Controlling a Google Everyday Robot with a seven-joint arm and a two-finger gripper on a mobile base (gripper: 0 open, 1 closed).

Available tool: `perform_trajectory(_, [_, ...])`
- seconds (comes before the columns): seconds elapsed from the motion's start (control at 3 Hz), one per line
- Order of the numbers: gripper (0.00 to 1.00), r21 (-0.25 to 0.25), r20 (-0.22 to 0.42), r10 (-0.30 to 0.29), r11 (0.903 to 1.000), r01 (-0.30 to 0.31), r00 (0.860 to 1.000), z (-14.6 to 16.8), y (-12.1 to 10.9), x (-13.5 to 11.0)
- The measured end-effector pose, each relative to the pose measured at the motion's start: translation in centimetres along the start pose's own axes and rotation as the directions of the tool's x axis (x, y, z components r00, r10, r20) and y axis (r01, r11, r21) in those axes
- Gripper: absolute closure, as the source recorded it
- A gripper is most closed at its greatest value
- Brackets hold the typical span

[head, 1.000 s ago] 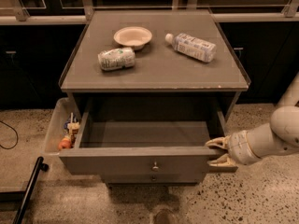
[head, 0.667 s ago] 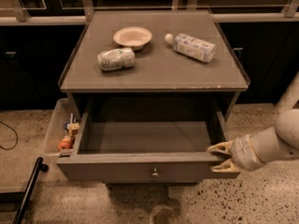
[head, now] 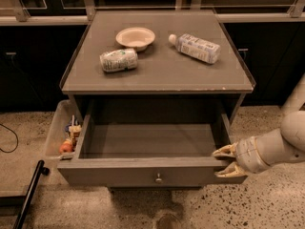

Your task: Open top drawer

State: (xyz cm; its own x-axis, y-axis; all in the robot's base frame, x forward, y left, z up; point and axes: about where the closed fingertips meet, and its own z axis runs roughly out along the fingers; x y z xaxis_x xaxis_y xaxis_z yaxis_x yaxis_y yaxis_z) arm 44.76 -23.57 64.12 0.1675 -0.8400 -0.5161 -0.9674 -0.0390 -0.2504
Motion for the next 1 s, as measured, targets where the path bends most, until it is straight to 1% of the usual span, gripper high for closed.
perform_trajectory(0.33, [0.62,-0.019,-0.008,-0.017,0.9997,0.017,1.000,0.3,1.3,-0.3])
perform_trajectory(0.67, [0.86,-0.044,-0.025,-0.025,0.9988,0.024,0.999,-0.3,4.2,-0.1])
perform_trajectory(1.0, [1.00,-0.050,-0.033,-0.032,0.9983,0.031,0.999,-0.8,5.9,-0.3])
